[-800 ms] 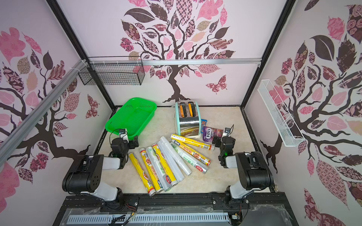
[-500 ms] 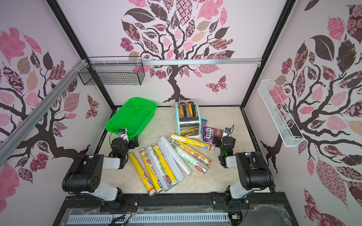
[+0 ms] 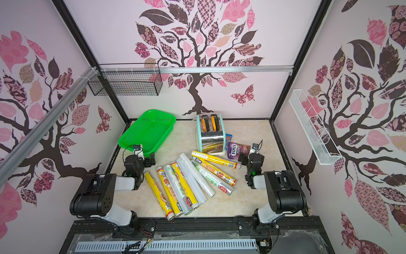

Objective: Put the plastic wrap into the basket
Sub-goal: Pick up the plastic wrap from the center of the board.

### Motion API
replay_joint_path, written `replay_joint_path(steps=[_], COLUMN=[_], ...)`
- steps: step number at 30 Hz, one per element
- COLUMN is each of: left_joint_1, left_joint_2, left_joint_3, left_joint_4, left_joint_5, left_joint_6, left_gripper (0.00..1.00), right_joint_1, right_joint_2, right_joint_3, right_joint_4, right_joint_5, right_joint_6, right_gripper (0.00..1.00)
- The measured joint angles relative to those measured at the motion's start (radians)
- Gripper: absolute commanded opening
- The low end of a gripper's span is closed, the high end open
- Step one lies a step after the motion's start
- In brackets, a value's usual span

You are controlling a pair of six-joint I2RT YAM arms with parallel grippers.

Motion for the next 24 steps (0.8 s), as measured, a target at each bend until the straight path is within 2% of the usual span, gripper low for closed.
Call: replay_joint_path(steps=[11,14,20,24], left_joint_1=[0.0,0.0,0.013,0.016], left_joint_2=[0.0,-0.008,-0.11,-0.168], left_joint_3=[0.001,0.033,0.131,0.184], left_joint_4=[-0.002,-0.059,-0.245,-0.295], left_joint_5=[0.0,-0.005,-0.013,-0.011], left_joint_6=[0.0,0.0,-0.009,-0.013], left_gripper=[0.98,0.98,0.98,0.98], right_joint_1=[0.0,0.0,-0.001,-0.001], right_joint_2=[0.0,-0.006,-0.153,-0.271], right_joint_3=[0.0,0.004,0.102,0.193], right_joint_4=[0.0,-0.016,-0.216,-0.368], right_joint_5=[0.0,0.004,-0.021,-0.046], right_joint_6=[0.0,0.0,-0.017,-0.046], right_gripper=[0.99,0.99,0.99,0.99])
